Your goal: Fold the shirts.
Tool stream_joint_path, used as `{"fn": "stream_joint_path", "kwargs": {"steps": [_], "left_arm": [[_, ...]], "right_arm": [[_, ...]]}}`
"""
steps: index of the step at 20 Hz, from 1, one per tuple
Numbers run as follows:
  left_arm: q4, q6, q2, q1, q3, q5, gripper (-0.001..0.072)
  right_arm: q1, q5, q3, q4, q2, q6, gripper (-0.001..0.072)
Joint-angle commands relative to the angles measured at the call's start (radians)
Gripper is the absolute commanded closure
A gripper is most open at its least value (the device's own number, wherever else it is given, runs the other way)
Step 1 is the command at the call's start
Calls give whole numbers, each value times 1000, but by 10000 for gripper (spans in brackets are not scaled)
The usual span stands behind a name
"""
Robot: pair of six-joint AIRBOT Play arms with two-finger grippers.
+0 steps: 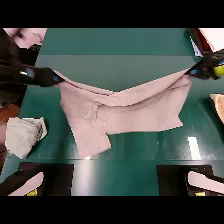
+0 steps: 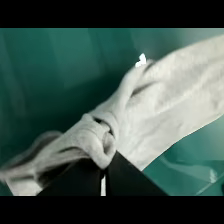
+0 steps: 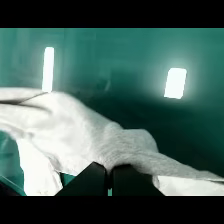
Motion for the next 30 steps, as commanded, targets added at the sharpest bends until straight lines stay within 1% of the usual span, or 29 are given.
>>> {"fn": "stream_joint_path", "kwargs": {"steps": [1, 3, 5, 6, 7, 8, 9, 10, 12, 13, 14, 16, 19, 21, 23, 24, 26, 27, 29, 30], "left_arm": [[-8, 72, -192, 0, -98, 206, 686], [-23, 72, -257, 0, -98, 348, 686], [-27, 70, -283, 1, -98, 452, 673], [-26, 69, -283, 1, -98, 492, 422], [-25, 56, -283, 2, -87, 508, 163], [-26, 52, -282, 11, -69, 498, 122], [-25, 53, -278, 33, -36, 454, 123], [-25, 53, -274, 66, 3, 381, 123], [-15, 58, -251, 152, 64, 199, 124], [-3, 73, -232, 193, 64, 126, 187], [37, 79, -208, 229, 46, 60, 223], [102, 79, -154, 272, -52, -2, 223], [85, 95, -100, 270, -276, 13, 223], [-1, 135, -99, 267, -420, 103, 223], [-105, 209, -99, 266, -524, 203, 223], [-138, 247, -104, 266, -555, 235, 223], [-161, 287, -119, 266, -581, 260, 223], [-172, 291, -135, 266, -581, 260, 223], [-216, 340, -171, 266, -581, 259, 224], [-242, 343, -185, 265, -582, 258, 224]], "right_arm": [[53, -255, -82, 5, -149, -15, 697], [53, -337, -49, 6, -217, -15, 696], [53, -373, 9, 7, -274, -15, 692], [48, -377, 44, 7, -299, -15, 612], [38, -377, 84, 8, -320, -14, 356], [31, -364, 127, 14, -337, -14, 234], [19, -337, 164, 13, -342, -14, 240], [2, -291, 198, 12, -340, -16, 241], [-32, -181, 224, 11, -312, -75, 277], [-51, -138, 205, 10, -282, -101, 278], [-66, -112, 171, 5, -249, -117, 278], [-96, -100, 53, 6, -163, -148, 278], [-112, -138, -131, 7, -54, -178, 278], [-112, -157, -222, 8, -5, -183, 278], [-111, -160, -283, 11, 27, -183, 278], [-111, -159, -304, 15, 39, -183, 278], [-111, -160, -334, 14, 59, -183, 278], [-111, -160, -340, 14, 66, -183, 278], [-111, -154, -338, 16, 68, -182, 278], [-111, -148, -338, 15, 68, -182, 278]]}}
